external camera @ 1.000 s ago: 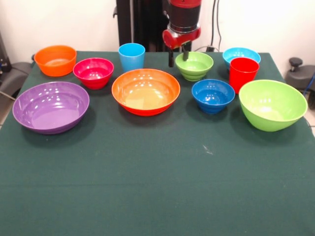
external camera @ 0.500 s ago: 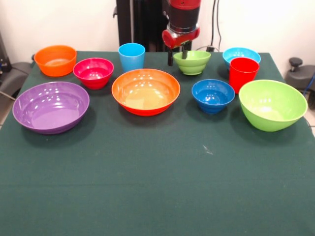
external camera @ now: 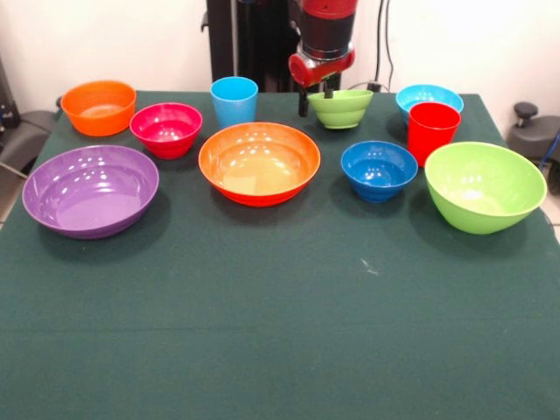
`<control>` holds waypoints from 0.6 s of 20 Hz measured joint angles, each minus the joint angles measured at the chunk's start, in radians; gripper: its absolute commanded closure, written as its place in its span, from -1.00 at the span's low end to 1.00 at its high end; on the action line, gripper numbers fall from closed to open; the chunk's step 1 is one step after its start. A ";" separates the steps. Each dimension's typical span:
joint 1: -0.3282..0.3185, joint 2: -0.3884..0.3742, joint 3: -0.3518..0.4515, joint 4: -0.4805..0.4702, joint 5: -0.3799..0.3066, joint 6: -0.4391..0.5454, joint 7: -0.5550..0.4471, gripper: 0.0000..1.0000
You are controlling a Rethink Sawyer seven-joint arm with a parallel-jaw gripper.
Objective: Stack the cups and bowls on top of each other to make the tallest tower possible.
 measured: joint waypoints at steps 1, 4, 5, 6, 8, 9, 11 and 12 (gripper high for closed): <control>0.000 0.000 -0.001 0.000 0.000 0.000 0.000 -1.00; 0.001 0.000 -0.002 0.000 0.000 0.000 0.000 -1.00; 0.001 0.000 -0.002 0.000 0.000 0.000 0.000 -1.00; 0.002 0.000 -0.002 0.000 0.000 0.000 0.000 -1.00; 0.004 0.000 -0.003 0.000 0.000 0.000 0.000 -1.00; 0.005 0.000 -0.003 0.000 0.000 0.000 0.000 -1.00; 0.007 0.000 -0.004 0.000 0.000 0.000 0.000 -1.00; 0.007 0.000 -0.004 0.000 0.000 0.000 0.000 -1.00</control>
